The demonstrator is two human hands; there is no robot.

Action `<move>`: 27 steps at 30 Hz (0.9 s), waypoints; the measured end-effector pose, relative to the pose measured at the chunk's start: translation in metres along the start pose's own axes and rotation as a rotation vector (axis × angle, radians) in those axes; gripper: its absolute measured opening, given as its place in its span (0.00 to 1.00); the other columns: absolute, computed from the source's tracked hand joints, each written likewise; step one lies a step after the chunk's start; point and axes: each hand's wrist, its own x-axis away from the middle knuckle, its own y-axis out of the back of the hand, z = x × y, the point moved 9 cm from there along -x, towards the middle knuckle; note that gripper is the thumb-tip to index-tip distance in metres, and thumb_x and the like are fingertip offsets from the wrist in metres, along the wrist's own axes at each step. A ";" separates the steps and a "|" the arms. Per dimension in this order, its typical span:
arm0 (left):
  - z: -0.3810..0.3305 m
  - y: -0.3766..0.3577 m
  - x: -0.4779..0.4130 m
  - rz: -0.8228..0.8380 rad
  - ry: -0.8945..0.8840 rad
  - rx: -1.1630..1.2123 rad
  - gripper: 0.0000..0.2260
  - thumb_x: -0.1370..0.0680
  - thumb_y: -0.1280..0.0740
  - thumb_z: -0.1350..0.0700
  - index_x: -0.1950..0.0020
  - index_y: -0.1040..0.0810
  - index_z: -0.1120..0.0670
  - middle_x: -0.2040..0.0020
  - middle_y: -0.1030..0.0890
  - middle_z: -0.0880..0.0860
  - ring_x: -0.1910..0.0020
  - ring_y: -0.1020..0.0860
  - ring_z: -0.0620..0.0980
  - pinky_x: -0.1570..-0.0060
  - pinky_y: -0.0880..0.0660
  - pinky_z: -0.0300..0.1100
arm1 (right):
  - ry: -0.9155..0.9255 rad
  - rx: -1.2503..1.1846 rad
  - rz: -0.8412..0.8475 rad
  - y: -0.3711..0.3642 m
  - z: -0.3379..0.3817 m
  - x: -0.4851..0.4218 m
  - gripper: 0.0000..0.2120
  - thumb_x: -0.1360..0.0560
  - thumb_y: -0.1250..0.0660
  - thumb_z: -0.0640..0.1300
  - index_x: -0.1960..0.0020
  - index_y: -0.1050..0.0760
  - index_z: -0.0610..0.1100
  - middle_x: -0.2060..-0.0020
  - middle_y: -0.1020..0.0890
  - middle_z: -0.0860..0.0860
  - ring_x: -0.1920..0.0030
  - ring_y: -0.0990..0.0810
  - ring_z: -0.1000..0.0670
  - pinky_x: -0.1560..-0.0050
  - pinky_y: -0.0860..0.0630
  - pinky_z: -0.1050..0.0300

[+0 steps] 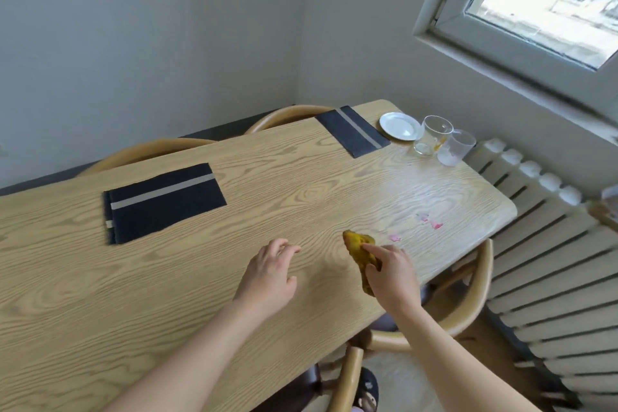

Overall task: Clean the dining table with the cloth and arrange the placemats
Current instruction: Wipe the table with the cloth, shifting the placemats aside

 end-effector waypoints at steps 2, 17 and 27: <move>-0.015 -0.013 -0.020 -0.007 0.031 0.013 0.23 0.22 0.39 0.55 0.27 0.38 0.48 0.26 0.42 0.49 0.28 0.41 0.48 0.29 0.39 0.44 | 0.045 0.021 0.034 -0.004 -0.015 -0.017 0.21 0.25 0.37 0.41 0.33 0.26 0.52 0.43 0.23 0.52 0.41 0.30 0.49 0.44 0.33 0.56; -0.108 -0.095 -0.135 0.015 0.283 0.015 0.22 0.22 0.37 0.55 0.30 0.36 0.47 0.28 0.40 0.47 0.28 0.40 0.48 0.31 0.38 0.44 | 0.603 0.156 0.268 -0.040 -0.069 -0.097 0.17 0.36 0.26 0.43 0.49 0.19 0.54 0.56 0.20 0.51 0.59 0.24 0.49 0.69 0.23 0.59; -0.133 -0.089 -0.174 -0.022 0.283 0.017 0.22 0.22 0.39 0.56 0.28 0.37 0.47 0.27 0.41 0.47 0.28 0.41 0.47 0.30 0.40 0.43 | 0.282 0.182 0.287 0.001 -0.138 -0.195 0.18 0.22 0.40 0.44 0.34 0.28 0.54 0.39 0.27 0.51 0.40 0.32 0.48 0.51 0.25 0.53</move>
